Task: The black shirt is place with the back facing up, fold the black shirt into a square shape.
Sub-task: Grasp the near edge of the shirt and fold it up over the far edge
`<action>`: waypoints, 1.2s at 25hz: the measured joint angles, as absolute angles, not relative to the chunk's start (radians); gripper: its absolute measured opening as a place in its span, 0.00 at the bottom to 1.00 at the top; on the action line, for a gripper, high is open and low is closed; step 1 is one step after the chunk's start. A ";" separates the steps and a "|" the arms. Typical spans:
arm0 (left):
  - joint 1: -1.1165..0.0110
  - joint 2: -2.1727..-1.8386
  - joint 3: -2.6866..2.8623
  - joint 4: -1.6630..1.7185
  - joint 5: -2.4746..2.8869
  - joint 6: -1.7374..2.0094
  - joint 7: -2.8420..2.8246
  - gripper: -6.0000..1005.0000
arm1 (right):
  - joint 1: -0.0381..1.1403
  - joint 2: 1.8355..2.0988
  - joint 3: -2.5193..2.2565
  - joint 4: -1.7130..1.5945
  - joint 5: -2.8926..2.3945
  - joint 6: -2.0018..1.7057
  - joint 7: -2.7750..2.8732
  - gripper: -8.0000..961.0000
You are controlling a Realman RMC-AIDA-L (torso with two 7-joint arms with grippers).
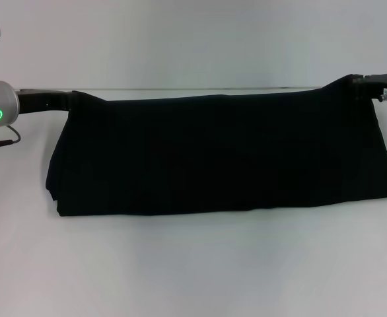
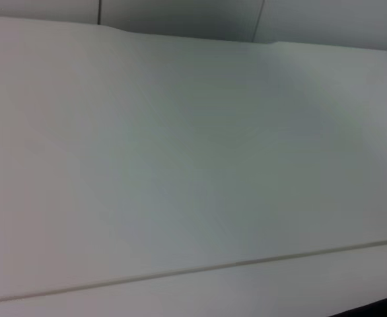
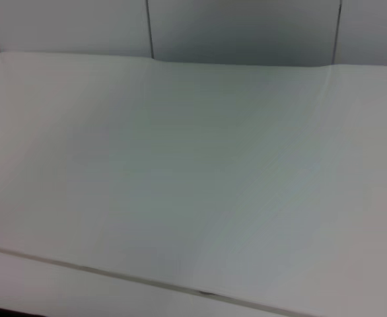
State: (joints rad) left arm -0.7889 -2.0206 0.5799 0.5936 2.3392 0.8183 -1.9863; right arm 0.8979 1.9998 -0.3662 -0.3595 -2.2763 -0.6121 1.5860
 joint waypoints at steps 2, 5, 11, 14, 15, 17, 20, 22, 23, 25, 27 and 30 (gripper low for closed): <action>-0.790 -2.023 0.580 0.594 2.338 0.808 -1.986 0.03 | 0.902 2.002 -0.371 -0.352 -2.276 -0.591 1.586 0.11; -0.792 -2.030 0.580 0.593 2.338 0.784 -1.986 0.03 | 0.903 2.004 -0.374 -0.346 -2.276 -0.574 1.583 0.12; -0.796 -2.035 0.580 0.589 2.343 0.752 -1.980 0.04 | 0.904 2.007 -0.376 -0.344 -2.276 -0.564 1.583 0.13; -0.799 -2.036 0.580 0.581 2.344 0.748 -1.978 0.04 | 0.905 2.007 -0.376 -0.340 -2.276 -0.563 1.584 0.14; -0.799 -2.036 0.583 0.580 2.344 0.746 -1.977 0.04 | 0.906 2.007 -0.376 -0.338 -2.276 -0.563 1.586 0.14; -0.800 -2.039 0.607 0.577 2.344 0.735 -1.977 0.04 | 0.909 2.007 -0.376 -0.330 -2.277 -0.563 1.592 0.15; -0.801 -2.053 0.664 0.568 2.345 0.691 -1.984 0.04 | 0.912 2.007 -0.398 -0.320 -2.279 -0.562 1.599 0.15; -0.801 -2.067 0.678 0.559 2.345 0.643 -1.984 0.04 | 0.911 2.015 -0.431 -0.322 -2.280 -0.525 1.599 0.16; -0.801 -2.067 0.678 0.559 2.345 0.643 -1.984 0.04 | 0.911 2.015 -0.431 -0.322 -2.280 -0.525 1.599 0.16; -0.801 -2.073 0.681 0.547 2.345 0.605 -1.984 0.07 | 0.908 2.024 -0.436 -0.335 -2.279 -0.497 1.600 0.17; -0.802 -2.075 0.682 0.539 2.345 0.586 -1.985 0.14 | 0.905 2.029 -0.436 -0.349 -2.279 -0.494 1.600 0.20; -0.796 -2.079 0.673 0.542 2.339 0.564 -2.010 0.24 | 0.903 2.028 -0.433 -0.360 -2.278 -0.513 1.603 0.28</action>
